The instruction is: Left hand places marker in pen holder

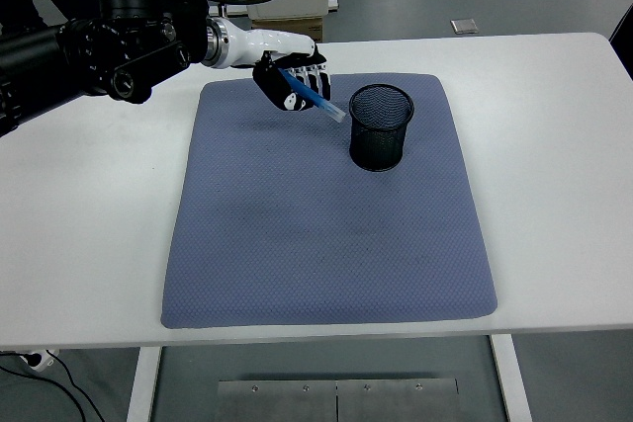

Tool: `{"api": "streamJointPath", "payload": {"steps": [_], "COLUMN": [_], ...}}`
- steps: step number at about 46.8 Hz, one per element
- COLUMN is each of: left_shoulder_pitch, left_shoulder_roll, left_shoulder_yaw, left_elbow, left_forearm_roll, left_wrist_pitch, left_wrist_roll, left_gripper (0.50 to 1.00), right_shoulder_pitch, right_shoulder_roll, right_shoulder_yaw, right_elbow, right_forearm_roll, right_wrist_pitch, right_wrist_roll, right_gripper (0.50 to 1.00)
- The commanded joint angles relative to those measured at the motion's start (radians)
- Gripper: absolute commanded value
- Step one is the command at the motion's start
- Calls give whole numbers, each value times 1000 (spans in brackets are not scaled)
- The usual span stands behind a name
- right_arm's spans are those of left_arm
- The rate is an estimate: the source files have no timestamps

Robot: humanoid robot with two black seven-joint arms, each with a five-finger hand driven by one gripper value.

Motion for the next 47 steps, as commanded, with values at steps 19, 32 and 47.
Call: {"api": "streamJointPath", "payload": {"steps": [19,32,47], "left_shoulder_pitch": [-5,7,51], "left_shoulder_roll": [-7,-72,-124], "left_shoulder_yaw": [-118,-181,-289], "left_elbow": [-2,0,1], "left_forearm_roll": [-10,-27,-58], "left_wrist_pitch": [-6,-15,-8], "left_wrist_roll": [-2,-3,-3], "left_gripper": [508,511,511], "right_shoulder_pitch": [0,0,1], "right_shoulder_roll": [0,0,0], "right_shoulder_yaw": [1,0,0], "right_elbow": [-1,-1,-1], "right_forearm_roll": [0,0,0], "right_wrist_pitch": [0,0,0], "right_wrist_roll": [-1,-1,-1], "right_gripper": [1000,1000,1000]}}
